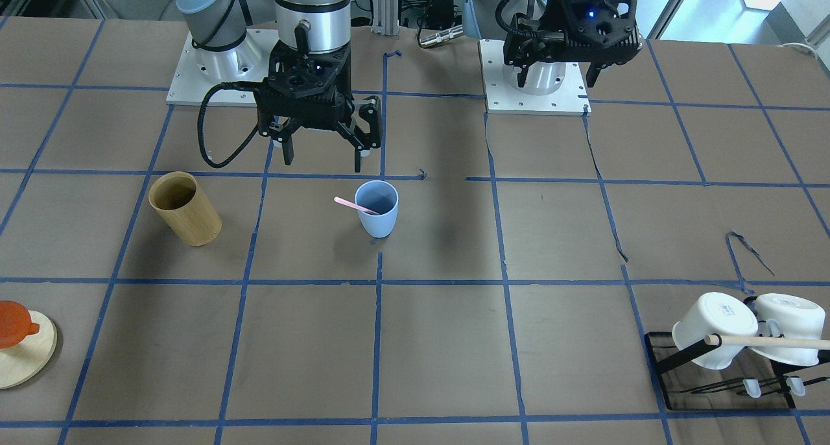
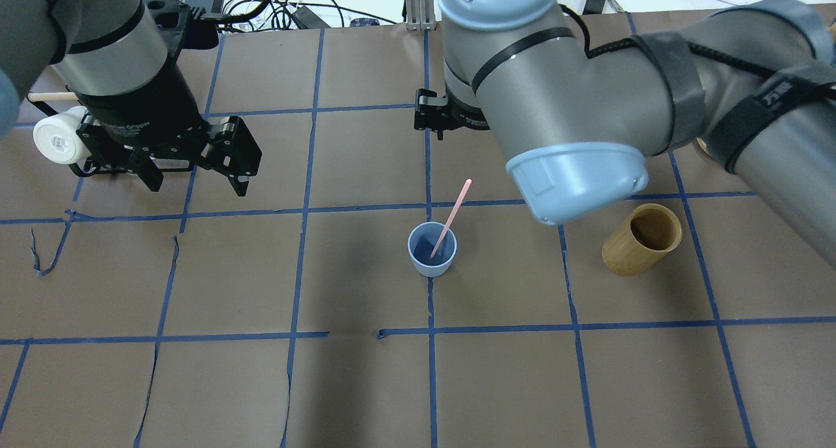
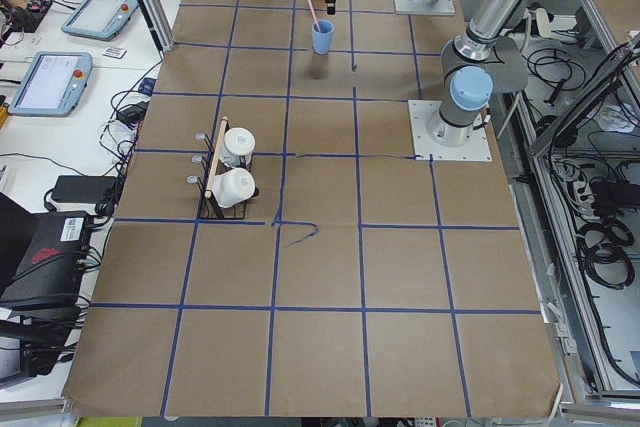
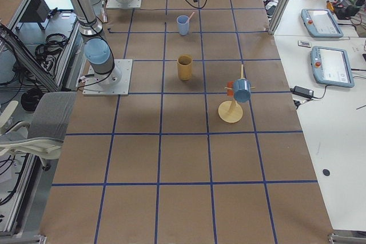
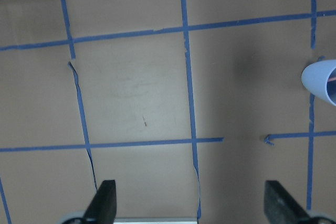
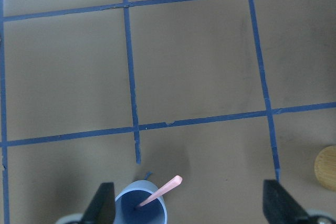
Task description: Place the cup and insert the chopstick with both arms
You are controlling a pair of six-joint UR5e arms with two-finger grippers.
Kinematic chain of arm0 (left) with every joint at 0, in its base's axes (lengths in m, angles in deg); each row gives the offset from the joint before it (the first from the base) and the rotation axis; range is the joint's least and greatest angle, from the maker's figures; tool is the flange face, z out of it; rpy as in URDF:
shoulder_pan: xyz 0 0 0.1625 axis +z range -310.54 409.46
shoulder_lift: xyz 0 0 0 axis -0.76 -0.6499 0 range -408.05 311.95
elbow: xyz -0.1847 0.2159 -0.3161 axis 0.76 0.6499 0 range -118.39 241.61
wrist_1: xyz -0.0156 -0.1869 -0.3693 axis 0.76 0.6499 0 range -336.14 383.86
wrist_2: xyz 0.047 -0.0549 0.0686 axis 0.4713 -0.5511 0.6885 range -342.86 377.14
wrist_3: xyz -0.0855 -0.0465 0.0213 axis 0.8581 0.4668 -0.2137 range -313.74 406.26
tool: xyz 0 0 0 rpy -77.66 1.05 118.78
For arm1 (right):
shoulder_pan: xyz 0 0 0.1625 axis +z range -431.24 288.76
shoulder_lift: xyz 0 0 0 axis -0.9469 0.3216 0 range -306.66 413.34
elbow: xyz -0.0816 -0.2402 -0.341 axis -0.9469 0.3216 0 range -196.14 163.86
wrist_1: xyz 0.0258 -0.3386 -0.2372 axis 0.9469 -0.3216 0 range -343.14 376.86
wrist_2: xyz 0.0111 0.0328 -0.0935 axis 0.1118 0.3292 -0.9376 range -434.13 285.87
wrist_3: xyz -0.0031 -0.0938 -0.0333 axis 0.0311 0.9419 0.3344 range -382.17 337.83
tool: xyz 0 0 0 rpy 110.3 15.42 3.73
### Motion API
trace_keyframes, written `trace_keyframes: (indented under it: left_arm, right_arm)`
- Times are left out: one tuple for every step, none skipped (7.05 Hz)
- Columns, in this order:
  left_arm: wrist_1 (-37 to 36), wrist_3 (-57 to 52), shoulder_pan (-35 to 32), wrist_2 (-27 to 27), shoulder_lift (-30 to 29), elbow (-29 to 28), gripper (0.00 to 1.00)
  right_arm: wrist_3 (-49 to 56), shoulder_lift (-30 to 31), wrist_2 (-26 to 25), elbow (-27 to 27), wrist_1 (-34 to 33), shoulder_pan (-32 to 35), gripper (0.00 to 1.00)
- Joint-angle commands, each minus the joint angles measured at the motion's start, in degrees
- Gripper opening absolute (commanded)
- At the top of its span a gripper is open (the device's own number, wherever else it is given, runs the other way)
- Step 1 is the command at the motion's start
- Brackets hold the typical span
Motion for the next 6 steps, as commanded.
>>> trace_keyframes:
  left_arm:
    - [-0.15,0.24,0.21,-0.12,-0.09,0.25,1.00]
    - [-0.06,0.24,0.21,-0.03,-0.09,0.42,1.00]
    - [0.11,0.24,0.90,-0.29,-0.18,0.42,1.00]
    - [0.72,0.24,1.60,0.14,0.08,0.51,1.00]
    - [1.69,0.07,2.31,0.15,-0.18,0.77,1.00]
    - [2.31,-0.02,2.49,0.06,-0.27,1.56,1.00]
  right_arm:
    - [6.31,0.17,0.15,4.12,8.76,-6.36,1.00]
    - [7.22,0.44,2.06,4.48,12.97,-9.53,1.00]
    - [8.01,0.79,5.56,4.57,16.67,-13.74,1.00]
    - [13.06,0.88,7.08,4.66,19.92,-17.78,1.00]
    - [15.81,0.96,6.75,4.57,21.52,-20.00,1.00]
    - [16.01,2.10,6.39,4.66,23.62,-20.28,1.00]
